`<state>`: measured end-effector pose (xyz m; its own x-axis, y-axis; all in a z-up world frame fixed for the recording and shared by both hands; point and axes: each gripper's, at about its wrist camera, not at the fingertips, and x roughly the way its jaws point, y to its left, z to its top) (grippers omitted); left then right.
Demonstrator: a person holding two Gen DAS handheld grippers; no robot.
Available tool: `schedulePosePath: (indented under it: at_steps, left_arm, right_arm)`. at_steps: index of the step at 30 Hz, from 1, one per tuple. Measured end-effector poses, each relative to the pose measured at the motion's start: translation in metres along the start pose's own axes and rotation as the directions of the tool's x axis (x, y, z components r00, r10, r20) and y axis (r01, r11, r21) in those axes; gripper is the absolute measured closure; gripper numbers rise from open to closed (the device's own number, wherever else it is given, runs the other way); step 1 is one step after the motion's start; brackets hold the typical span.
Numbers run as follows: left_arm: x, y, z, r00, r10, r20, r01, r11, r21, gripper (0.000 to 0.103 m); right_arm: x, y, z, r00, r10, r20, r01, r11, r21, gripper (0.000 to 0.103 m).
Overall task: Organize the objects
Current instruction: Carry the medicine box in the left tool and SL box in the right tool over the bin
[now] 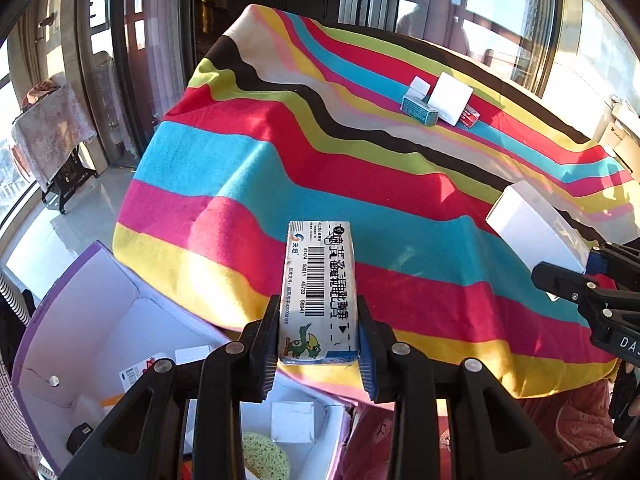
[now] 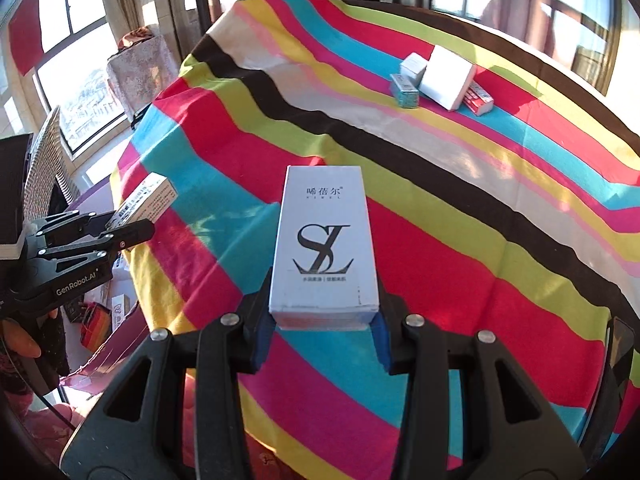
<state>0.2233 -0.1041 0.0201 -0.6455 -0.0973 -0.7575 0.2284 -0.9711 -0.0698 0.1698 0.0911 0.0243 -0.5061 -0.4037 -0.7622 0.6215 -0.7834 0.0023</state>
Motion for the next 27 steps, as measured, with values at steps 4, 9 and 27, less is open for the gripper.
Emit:
schedulePosePath:
  at_steps: [4,9,27]
  left_arm:
    - [-0.011,0.025,-0.010,1.000,0.016,0.003,-0.016,0.999,-0.049,0.068]
    - [-0.023,0.049,-0.021,0.999,0.043,0.025,-0.040,0.995,-0.088,0.068]
    - [-0.052,0.125,-0.054,0.993,0.119,0.019,-0.110,0.960,-0.258,0.068]
  right_arm:
    - [0.002,0.033,0.000,1.000,0.028,-0.008,-0.029,0.994,-0.102,0.058]
    - [0.004,0.057,0.002,0.999,0.050,-0.018,-0.052,0.984,-0.171,0.058]
    - [0.003,0.145,0.007,0.992,0.121,-0.043,-0.128,0.901,-0.415,0.058]
